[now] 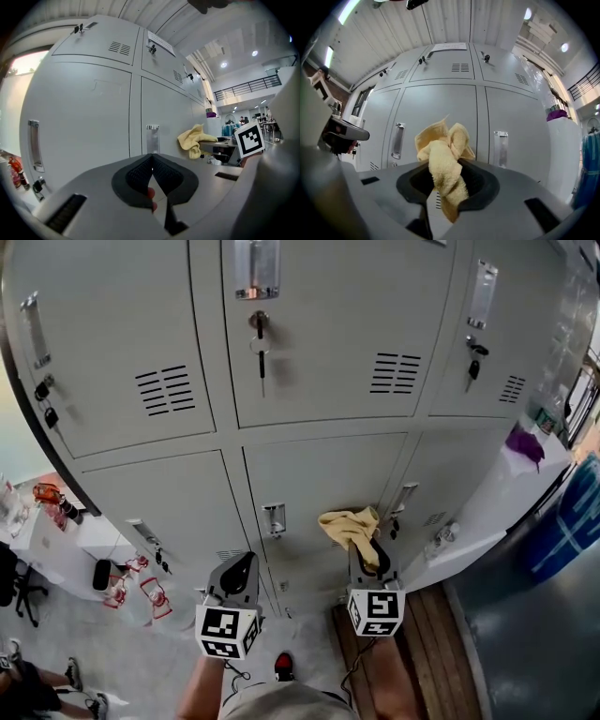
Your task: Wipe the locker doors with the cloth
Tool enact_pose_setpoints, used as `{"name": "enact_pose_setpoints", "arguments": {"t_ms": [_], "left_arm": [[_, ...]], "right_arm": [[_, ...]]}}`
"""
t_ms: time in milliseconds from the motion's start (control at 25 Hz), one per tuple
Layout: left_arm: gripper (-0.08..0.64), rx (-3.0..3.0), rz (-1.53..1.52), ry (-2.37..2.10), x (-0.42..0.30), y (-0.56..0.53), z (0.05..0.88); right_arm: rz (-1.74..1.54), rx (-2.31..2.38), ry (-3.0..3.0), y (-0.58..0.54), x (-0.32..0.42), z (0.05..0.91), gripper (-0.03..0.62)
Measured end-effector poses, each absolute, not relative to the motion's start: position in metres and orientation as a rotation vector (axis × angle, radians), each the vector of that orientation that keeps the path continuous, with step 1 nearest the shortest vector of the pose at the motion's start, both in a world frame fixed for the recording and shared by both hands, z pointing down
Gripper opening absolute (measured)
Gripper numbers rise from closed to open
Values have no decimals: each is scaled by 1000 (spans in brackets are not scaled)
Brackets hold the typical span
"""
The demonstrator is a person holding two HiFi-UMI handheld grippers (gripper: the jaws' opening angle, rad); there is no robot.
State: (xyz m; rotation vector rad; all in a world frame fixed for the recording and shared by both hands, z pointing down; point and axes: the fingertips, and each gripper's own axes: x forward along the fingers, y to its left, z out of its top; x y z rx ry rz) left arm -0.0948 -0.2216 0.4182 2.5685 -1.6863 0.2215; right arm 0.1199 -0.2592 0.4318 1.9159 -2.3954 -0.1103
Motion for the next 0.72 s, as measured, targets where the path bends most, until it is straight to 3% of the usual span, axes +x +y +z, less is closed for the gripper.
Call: {"name": "enact_pose_setpoints", "arguments": {"t_ms": [720], "left_arm": [[23,2396,261,-1855,-139,-195,446]], "right_arm": [[-8,1528,-2682,-237,1,471,129]]}}
